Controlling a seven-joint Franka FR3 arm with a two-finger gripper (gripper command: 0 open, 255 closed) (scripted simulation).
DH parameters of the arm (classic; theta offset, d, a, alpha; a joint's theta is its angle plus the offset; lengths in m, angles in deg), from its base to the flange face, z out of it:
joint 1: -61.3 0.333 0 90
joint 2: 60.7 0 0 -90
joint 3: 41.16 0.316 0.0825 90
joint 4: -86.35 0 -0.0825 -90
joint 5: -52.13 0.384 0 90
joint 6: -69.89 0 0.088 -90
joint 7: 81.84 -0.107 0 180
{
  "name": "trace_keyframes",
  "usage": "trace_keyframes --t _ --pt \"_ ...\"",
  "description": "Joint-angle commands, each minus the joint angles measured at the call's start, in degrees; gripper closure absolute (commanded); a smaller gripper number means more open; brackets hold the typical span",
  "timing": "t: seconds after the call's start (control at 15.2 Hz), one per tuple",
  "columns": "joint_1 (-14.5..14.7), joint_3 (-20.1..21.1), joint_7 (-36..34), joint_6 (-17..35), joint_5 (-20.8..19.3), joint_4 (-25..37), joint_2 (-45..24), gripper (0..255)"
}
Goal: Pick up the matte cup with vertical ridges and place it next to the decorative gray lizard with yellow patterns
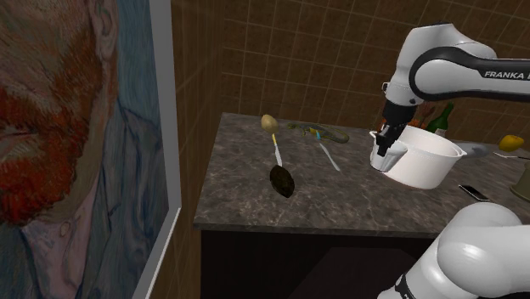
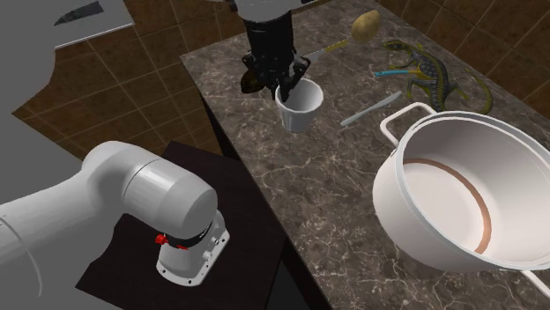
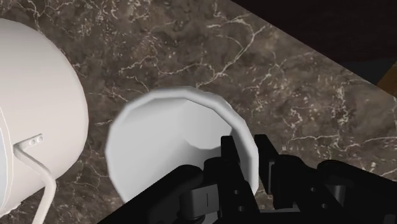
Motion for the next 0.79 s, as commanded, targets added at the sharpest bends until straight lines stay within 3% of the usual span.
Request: trace_keyframes --t 0.0,0.73 --pt "0.5 -0.7 0.0 2.2 0.0 2.7 -4.7 255" --pt "3.3 -4.1 1.9 9.1 3.1 23.4 -31.9 255"
